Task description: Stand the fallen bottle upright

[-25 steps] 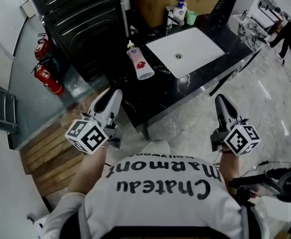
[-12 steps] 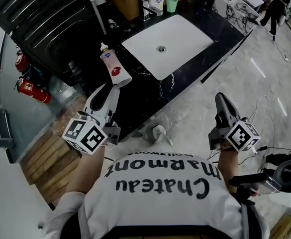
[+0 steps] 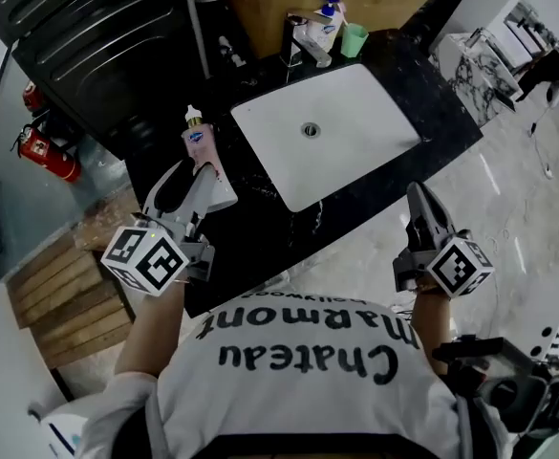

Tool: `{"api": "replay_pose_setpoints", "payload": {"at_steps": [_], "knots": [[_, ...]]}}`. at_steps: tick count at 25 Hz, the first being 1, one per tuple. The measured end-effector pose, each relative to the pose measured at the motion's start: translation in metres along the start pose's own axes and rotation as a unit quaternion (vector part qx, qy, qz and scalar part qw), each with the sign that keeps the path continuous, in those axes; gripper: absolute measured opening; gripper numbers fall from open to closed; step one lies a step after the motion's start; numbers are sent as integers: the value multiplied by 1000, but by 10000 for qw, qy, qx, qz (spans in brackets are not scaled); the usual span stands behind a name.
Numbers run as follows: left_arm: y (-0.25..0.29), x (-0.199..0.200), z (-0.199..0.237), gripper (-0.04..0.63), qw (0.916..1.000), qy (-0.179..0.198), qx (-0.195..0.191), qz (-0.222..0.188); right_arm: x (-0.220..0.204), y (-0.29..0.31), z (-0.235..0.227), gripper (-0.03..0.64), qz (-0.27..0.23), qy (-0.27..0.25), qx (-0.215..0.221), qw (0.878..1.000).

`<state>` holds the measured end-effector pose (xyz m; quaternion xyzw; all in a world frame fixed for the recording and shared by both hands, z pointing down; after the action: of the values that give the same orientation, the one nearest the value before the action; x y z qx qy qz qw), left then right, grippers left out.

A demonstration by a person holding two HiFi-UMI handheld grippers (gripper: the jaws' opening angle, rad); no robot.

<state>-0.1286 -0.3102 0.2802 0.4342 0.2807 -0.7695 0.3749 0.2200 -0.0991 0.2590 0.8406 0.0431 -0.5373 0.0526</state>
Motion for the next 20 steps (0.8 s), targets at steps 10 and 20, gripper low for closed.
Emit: {"api": "replay_pose_setpoints", "payload": {"at_steps": [10,20], "knots": [[54,-17,24,251,9929,459,554,952,6,104,-20,25,559,153,648,9962],[76,-55,47,397,9431,1706,939,2695,-65,193,41,25,1663,361,2023,9644]]}}
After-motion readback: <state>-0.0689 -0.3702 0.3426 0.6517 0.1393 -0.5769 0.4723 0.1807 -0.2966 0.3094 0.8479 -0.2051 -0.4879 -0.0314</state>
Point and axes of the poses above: the fingertips, and each gripper's own axes: y forward along the fingers, z to its left, x out of its top, the point moved 6 cm from there along -y, backward along the fingers, and after that the axes turned 8 degrees about -z, right-handed, at the moved point
